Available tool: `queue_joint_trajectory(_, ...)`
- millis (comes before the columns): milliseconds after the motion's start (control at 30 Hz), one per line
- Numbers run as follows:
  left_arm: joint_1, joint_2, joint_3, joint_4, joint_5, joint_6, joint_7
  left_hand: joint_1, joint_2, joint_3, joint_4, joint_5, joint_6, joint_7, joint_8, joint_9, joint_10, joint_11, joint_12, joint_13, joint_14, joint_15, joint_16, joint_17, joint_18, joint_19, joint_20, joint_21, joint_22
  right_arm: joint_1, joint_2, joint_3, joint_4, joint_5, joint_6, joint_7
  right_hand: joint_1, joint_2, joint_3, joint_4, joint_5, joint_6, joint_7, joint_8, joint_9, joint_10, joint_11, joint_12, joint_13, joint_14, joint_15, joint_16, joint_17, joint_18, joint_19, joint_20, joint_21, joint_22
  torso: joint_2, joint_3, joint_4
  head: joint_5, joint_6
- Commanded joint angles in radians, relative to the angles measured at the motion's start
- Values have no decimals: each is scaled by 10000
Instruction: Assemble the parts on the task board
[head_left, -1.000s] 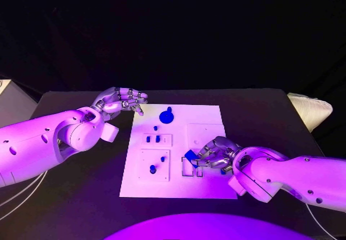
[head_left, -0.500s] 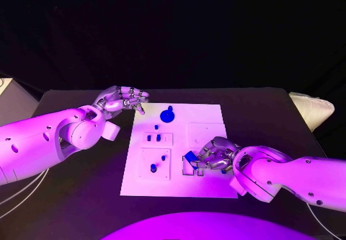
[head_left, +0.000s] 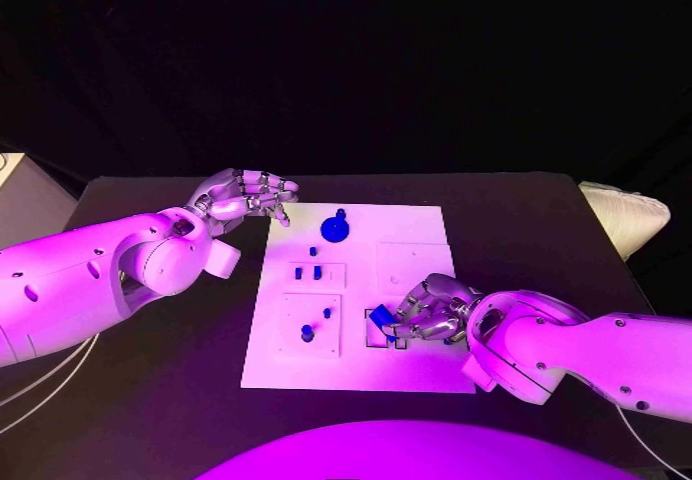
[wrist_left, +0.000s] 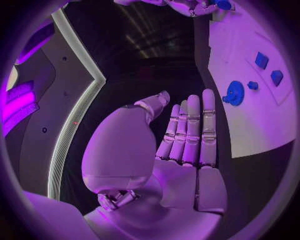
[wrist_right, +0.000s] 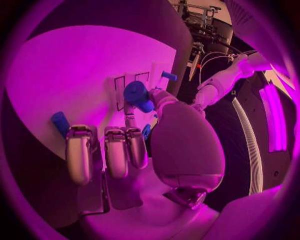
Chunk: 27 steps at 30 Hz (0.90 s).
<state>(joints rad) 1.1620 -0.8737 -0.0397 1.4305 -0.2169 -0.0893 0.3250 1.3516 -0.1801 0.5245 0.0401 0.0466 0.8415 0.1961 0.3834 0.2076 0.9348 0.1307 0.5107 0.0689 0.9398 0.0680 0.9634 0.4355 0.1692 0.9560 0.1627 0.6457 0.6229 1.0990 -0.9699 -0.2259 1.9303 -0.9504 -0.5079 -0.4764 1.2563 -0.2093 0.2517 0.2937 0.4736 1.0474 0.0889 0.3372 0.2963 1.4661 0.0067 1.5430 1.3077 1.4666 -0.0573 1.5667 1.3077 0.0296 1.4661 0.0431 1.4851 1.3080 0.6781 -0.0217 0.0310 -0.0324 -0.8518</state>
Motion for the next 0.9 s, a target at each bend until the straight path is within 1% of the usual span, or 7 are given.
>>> queue_joint_trajectory(33,2,23,0,6,-3,210,13,68,-16,35,-18,43,-77,14,-6,-16,-24,41,-61,15,-33,10,46,12,121,-29,-11,7,14,-27,8,-11,-39,-133,183,-94,-86,36,94,-27,-31,230,-136,190,370,903,-70,54,2451,1042,-76,41,2631,-146,873,-37,71,2429,3,-3,21,-23,-36)
queue_joint_trajectory(300,1,60,-16,-29,7,243,16,68,-16,34,-18,42,-78,14,-6,-17,-25,42,-62,15,-29,9,49,13,122,-26,-11,10,16,-30,108,-9,-227,90,-42,148,-749,-35,-57,-17,-129,226,-119,202,351,909,-51,60,2461,1042,-59,41,2631,-149,875,-24,88,2433,4,-17,15,-20,-10)
queue_joint_trajectory(600,-1,72,-37,-57,10,259,13,66,-11,36,-15,43,-77,14,-4,-18,-29,43,-64,15,-24,10,51,14,122,-24,-11,14,20,-30,228,-8,-266,178,191,187,-1166,-42,-236,-24,21,227,-121,245,356,928,-51,87,2487,1042,-58,41,2631,-159,886,-21,143,2446,-8,-25,17,-3,-37)
queue_joint_trajectory(667,-1,67,-41,-58,10,259,10,66,-11,36,-15,43,-77,14,-4,-18,-29,43,-64,15,-24,10,51,14,122,-24,-11,14,20,-30,236,-8,-263,185,218,194,-1376,-7,-391,-28,-263,224,-130,270,363,928,-55,84,2487,1042,-58,41,2631,-159,886,-19,145,2447,-5,-18,10,6,-52)
queue_joint_trajectory(700,-1,65,-43,-59,10,259,9,66,-11,36,-15,43,-77,14,-4,-18,-29,43,-64,15,-24,10,51,14,122,-24,-11,14,20,-30,238,-8,-260,187,223,199,-1527,26,-585,-30,-784,223,-138,296,372,928,-62,83,2488,1042,-63,41,2631,-157,882,-18,131,2443,-4,-16,9,5,-54)
queue_joint_trajectory(833,-1,60,-48,-63,10,261,3,65,-9,37,-14,43,-76,15,-2,-18,-32,44,-66,15,-23,10,52,15,122,-23,-10,16,23,-30,244,-8,-242,191,216,235,-1708,342,-1570,-8,-1716,185,-151,387,402,926,-73,74,2489,1042,-72,41,2631,-156,880,-23,130,2442,-3,-11,4,-5,-30)
queue_joint_trajectory(900,-1,58,-50,-67,10,260,0,65,-9,37,-14,43,-76,15,-2,-18,-32,44,-66,15,-23,10,52,15,122,-23,-10,16,23,-30,242,-8,-227,182,209,252,-1716,480,-1976,-5,-1889,174,-155,421,411,929,-72,77,2493,1042,-71,41,2631,-157,882,-24,140,2444,0,-6,5,3,-32)
